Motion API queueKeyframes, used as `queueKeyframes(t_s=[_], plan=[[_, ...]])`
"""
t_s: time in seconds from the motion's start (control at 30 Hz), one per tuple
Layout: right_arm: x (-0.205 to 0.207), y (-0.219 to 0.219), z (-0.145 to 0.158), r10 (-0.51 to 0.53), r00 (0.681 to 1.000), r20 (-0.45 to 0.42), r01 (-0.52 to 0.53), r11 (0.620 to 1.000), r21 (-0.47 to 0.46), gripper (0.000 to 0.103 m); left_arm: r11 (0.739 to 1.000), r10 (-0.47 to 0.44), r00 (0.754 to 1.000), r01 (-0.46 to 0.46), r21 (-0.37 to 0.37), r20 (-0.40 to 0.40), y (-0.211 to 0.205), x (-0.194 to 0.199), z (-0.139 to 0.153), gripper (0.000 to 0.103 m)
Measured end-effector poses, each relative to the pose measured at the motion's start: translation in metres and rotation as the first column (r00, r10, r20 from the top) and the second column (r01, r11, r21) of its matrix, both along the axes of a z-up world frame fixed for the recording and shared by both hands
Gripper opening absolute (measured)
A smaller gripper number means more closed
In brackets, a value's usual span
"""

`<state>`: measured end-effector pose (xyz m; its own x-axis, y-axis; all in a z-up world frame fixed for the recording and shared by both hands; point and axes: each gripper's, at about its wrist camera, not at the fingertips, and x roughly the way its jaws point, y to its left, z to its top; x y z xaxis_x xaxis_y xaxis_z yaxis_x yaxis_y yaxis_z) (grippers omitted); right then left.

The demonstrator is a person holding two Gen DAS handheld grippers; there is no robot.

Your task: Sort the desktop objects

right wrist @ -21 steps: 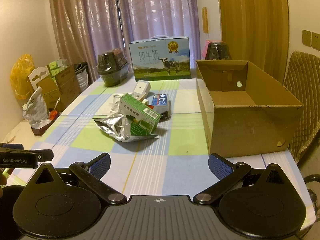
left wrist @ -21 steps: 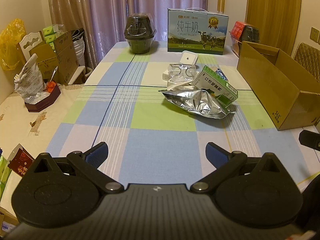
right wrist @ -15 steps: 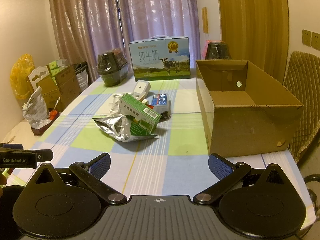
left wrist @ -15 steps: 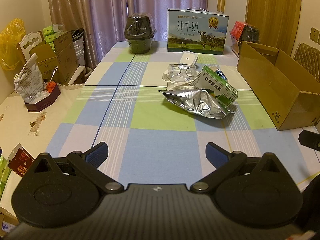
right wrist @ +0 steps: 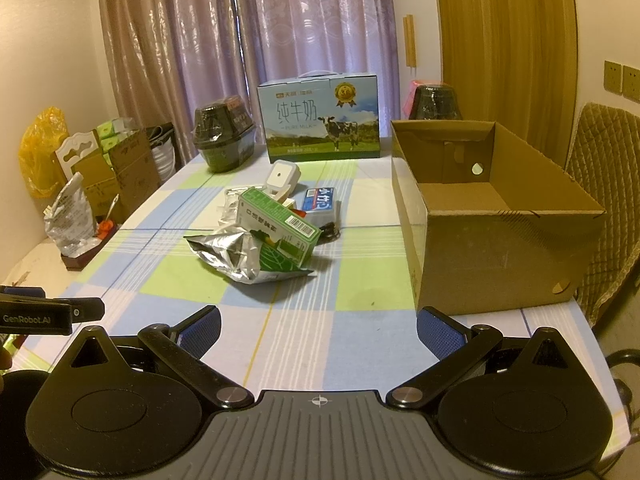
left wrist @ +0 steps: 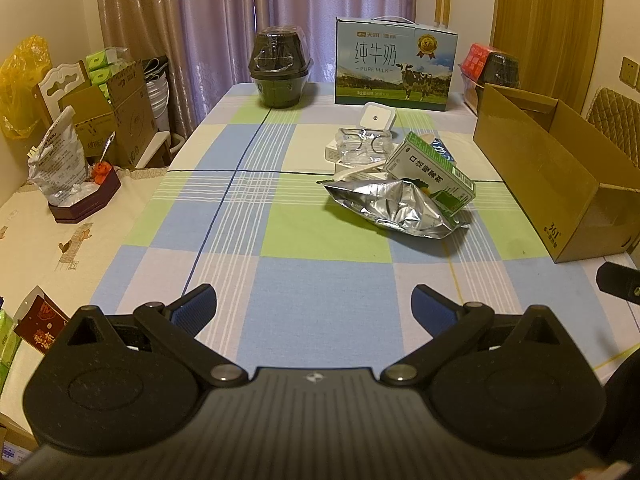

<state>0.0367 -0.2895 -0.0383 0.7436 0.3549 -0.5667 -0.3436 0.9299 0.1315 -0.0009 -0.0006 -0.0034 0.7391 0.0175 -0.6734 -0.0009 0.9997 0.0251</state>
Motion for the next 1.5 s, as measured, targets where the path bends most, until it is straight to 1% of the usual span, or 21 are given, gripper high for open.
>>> queueKeyframes(t_s=[0.13, 0.23, 0.33, 0.4, 0.53, 0.6, 0.67, 0.73, 0.8, 0.87, 0.93, 1.0, 1.07, 1.13, 1.2, 1.23, 1.3, 1.37, 1.4, 1.47, 1.5], plan=[[0.0, 0.001, 0.0, 0.006, 1.0, -0.002, -0.006, 1.0, -0.004, 0.101, 1.0, -0.006, 1.0, 0.006, -0.025, 0.003, 0.001, 0.0, 0.001, 0.102], [0.002, -0.001, 0.001, 0.011, 1.0, -0.008, -0.011, 1.0, 0.0, 0.101, 0.996, -0.019, 1.0, 0.018, -0.082, -0.01, 0.007, 0.002, 0.003, 0.102], [0.006, -0.001, 0.005, 0.022, 0.999, -0.028, -0.022, 1.0, 0.019, 0.101, 0.993, -0.044, 0.999, 0.04, -0.115, -0.032, 0.011, 0.006, 0.005, 0.102], [0.009, 0.002, 0.01, 0.04, 0.999, -0.033, -0.039, 0.999, 0.017, 0.101, 0.992, -0.079, 0.996, 0.076, -0.104, -0.032, 0.01, 0.008, 0.009, 0.102], [0.012, 0.015, 0.029, 0.114, 0.992, 0.047, -0.113, 0.993, -0.027, 0.101, 0.981, -0.174, 0.985, 0.175, -0.079, 0.017, 0.011, 0.016, 0.025, 0.102], [0.021, 0.023, 0.039, 0.141, 0.987, 0.082, -0.136, 0.989, -0.054, 0.101, 0.968, -0.246, 0.969, 0.247, -0.051, 0.034, 0.013, 0.027, 0.034, 0.102], [0.032, 0.031, 0.045, 0.173, 0.98, 0.1, -0.165, 0.982, -0.088, 0.101, 0.944, -0.33, 0.943, 0.33, 0.007, 0.038, 0.011, 0.041, 0.038, 0.102], [0.047, 0.041, 0.048, 0.215, 0.971, 0.11, -0.198, 0.97, -0.144, 0.101, 0.902, -0.425, 0.905, 0.421, 0.098, 0.022, 0.007, 0.055, 0.037, 0.102], [0.064, 0.053, 0.05, 0.275, 0.954, 0.116, -0.248, 0.946, -0.207, 0.101, 0.837, -0.52, 0.854, 0.512, 0.191, -0.011, 0.003, 0.068, 0.031, 0.102], [0.081, 0.063, 0.045, 0.334, 0.936, 0.11, -0.295, 0.917, -0.27, 0.101, 0.756, -0.603, 0.796, 0.592, 0.28, -0.055, -0.001, 0.081, 0.022, 0.102], [0.1, 0.073, 0.037, 0.397, 0.914, 0.088, -0.35, 0.878, -0.326, 0.101, 0.679, -0.662, 0.744, 0.646, 0.349, -0.088, -0.005, 0.09, 0.012, 0.102], [0.117, 0.083, 0.026, 0.462, 0.886, 0.038, -0.417, 0.83, -0.37, 0.101, 0.586, -0.729, 0.675, 0.702, 0.405, -0.116, -0.008, 0.099, 0.004, 0.102], [0.131, 0.092, 0.015, 0.517, 0.856, -0.001, -0.473, 0.782, -0.407, 0.1, 0.507, -0.774, 0.619, 0.732, 0.455, -0.135, -0.012, 0.11, -0.004, 0.102], [0.146, 0.098, 0.006, 0.555, 0.831, -0.033, -0.511, 0.739, -0.439, 0.086, 0.43, -0.813, 0.559, 0.764, 0.481, -0.162, -0.018, 0.121, -0.012, 0.102], [0.162, 0.105, -0.003, 0.572, 0.817, -0.074, -0.54, 0.713, -0.448, 0.078, 0.355, -0.844, 0.499, 0.794, 0.494, -0.196, -0.024, 0.131, -0.021, 0.102], [0.17, 0.108, -0.007, 0.574, 0.814, -0.088, -0.546, 0.705, -0.453, 0.077, 0.318, -0.854, 0.473, 0.804, 0.502, -0.216, -0.027, 0.136, -0.027, 0.102], [0.185, 0.113, -0.015, 0.584, 0.804, -0.116, -0.563, 0.683, -0.465, 0.073, 0.259, -0.863, 0.44, 0.808, 0.53, -0.249, -0.033, 0.145, -0.039, 0.102], [0.197, 0.118, -0.02, 0.589, 0.794, -0.147, -0.581, 0.667, -0.467, 0.071, 0.202, -0.867, 0.404, 0.82, 0.536, -0.292, -0.037, 0.155, -0.053, 0.095], [0.202, 0.121, -0.023, 0.592, 0.79, -0.158, -0.587, 0.658, -0.471, 0.07, 0.181, -0.866, 0.391, 0.827, 0.533, -0.313, -0.039, 0.16, -0.059, 0.093], [0.21, 0.126, -0.028, 0.607, 0.774, -0.181, -0.609, 0.636, -0.474, 0.068, 0.154, -0.863, 0.369, 0.843, 0.516, -0.344, -0.04, 0.169, -0.07, 0.09], [0.214, 0.129, -0.031, 0.615, 0.763, -0.201, -0.625, 0.622, -0.471, 0.066, 0.137, -0.866, 0.351, 0.851, 0.507, -0.356, -0.041, 0.174, -0.075, 0.089]])
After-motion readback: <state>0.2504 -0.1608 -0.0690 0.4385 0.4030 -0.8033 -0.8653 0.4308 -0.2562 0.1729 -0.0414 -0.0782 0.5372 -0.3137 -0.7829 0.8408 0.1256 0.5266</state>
